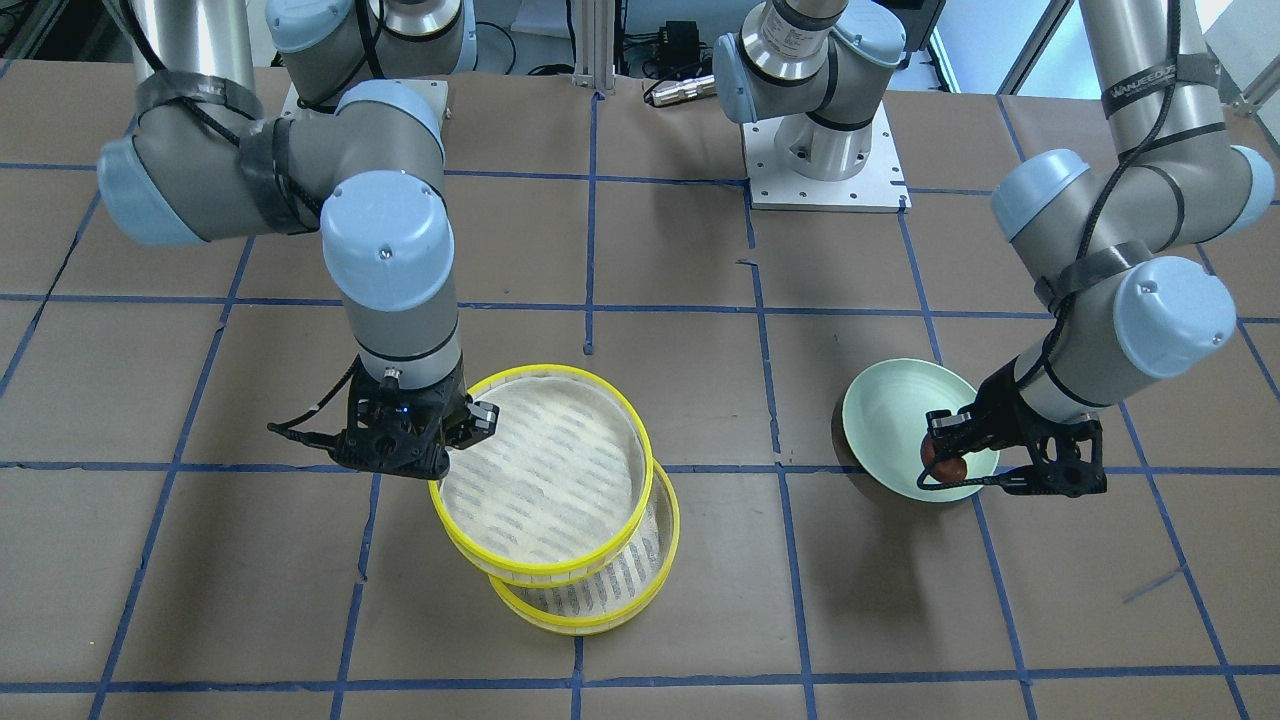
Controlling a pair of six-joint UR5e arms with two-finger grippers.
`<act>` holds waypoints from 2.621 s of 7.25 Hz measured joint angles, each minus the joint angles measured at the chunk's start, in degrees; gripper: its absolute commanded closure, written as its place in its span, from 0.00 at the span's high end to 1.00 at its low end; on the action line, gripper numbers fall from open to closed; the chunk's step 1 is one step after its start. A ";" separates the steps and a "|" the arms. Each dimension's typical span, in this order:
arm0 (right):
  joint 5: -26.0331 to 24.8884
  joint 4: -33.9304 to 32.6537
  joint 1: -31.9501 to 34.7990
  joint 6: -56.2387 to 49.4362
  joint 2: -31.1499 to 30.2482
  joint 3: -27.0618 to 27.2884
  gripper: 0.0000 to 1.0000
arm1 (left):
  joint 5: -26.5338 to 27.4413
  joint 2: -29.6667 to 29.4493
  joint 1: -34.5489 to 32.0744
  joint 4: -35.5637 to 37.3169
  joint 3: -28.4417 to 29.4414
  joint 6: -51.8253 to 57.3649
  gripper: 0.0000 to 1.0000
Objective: Stack buns with steamer
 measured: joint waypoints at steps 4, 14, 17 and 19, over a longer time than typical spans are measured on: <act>0.50 -2.82 1.43 4.99 0.69 -1.01 0.08 | -0.08 0.05 -2.27 -1.52 1.25 -2.41 0.00; 0.40 -2.55 3.24 5.77 2.43 -0.84 0.14 | -0.09 0.05 -2.42 -1.58 1.48 -2.54 0.00; -0.03 -2.48 3.17 5.40 2.45 -0.83 0.14 | -0.09 0.05 -2.42 -1.58 1.49 -2.54 0.00; -0.20 -2.52 3.16 5.36 2.50 -0.82 0.26 | -0.09 0.05 -2.42 -1.60 1.49 -2.52 0.00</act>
